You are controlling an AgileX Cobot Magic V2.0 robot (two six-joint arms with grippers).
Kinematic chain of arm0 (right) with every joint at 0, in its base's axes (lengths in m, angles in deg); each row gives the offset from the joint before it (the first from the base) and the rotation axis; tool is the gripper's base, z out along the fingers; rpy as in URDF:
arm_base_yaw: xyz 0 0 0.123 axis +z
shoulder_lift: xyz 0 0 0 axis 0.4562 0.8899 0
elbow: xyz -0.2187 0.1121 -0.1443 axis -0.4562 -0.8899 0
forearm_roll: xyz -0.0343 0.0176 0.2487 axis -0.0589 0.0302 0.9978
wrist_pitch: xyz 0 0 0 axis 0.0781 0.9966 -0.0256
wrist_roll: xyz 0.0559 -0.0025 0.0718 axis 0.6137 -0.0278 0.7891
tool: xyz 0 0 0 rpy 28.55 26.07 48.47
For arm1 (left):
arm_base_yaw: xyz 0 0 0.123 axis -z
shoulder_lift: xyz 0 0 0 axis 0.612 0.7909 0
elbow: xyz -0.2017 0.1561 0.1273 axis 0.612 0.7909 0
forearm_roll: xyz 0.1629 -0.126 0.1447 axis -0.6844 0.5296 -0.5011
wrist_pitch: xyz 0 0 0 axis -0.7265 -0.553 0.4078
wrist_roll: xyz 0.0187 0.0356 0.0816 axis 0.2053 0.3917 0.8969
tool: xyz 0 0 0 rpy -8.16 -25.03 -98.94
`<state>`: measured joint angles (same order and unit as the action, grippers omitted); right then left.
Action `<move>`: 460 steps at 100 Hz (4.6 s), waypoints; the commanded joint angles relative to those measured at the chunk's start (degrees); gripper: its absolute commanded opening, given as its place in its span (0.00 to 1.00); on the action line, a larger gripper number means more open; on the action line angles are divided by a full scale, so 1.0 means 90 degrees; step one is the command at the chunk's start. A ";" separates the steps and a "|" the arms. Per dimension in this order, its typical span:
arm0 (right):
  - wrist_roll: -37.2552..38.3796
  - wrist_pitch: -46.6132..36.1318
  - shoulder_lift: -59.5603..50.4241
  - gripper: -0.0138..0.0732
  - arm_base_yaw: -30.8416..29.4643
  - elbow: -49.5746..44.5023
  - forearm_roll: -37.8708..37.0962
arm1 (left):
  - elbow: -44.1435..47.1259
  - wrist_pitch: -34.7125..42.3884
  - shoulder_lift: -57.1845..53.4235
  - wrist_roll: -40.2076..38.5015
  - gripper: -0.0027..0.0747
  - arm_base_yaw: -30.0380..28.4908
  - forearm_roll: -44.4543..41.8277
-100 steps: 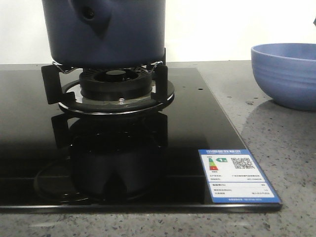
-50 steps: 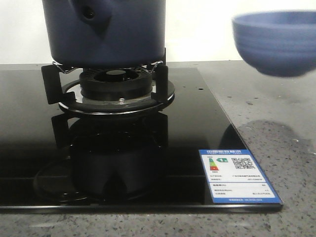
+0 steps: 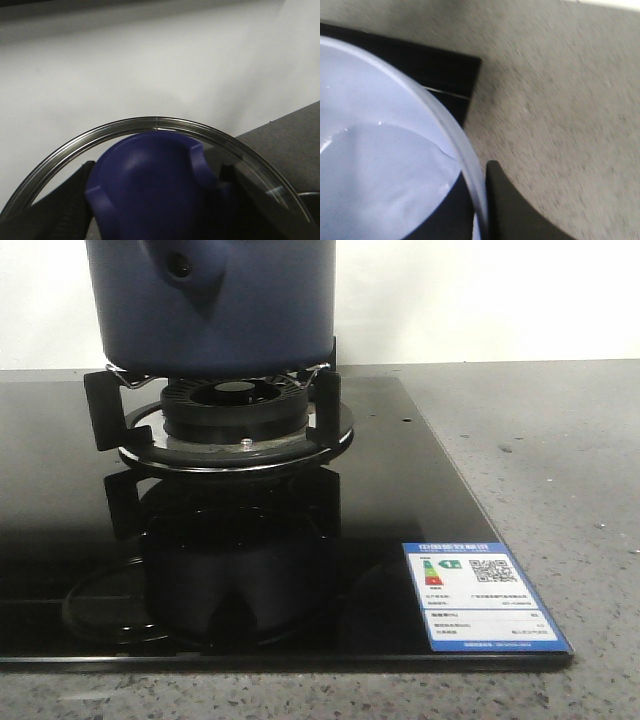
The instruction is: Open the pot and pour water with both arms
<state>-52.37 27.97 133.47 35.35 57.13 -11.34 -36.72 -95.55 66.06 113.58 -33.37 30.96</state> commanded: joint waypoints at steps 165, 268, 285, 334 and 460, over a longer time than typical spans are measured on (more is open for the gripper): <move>-0.0072 -0.5556 0.0988 0.09 0.2391 0.0656 -0.0831 | -0.0259 0.0260 -0.0337 -0.0012 0.53 -0.1094 0.0997; -0.0072 -1.1022 0.0030 0.09 0.2380 -0.2932 -0.0959 | -0.0259 0.0260 -0.0337 -0.0012 0.53 -0.1094 0.0997; -0.0072 -1.1271 0.0030 0.09 0.2356 -0.2929 -0.0959 | -0.0259 0.0260 -0.0337 -0.0012 0.53 -0.1094 0.0997; -0.0072 -1.2725 0.0341 0.09 0.2283 -0.3177 -0.0959 | -0.0259 0.0260 -0.0337 -0.0012 0.53 -0.1094 0.0997; -0.0072 -1.3472 0.0240 0.09 0.2283 -0.3372 -0.0959 | -0.0259 0.0215 -0.0337 -0.0012 0.53 -0.1080 0.1025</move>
<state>-52.85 -90.37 139.22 56.19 25.41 -19.69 -36.72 -95.44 66.06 113.58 -43.06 36.68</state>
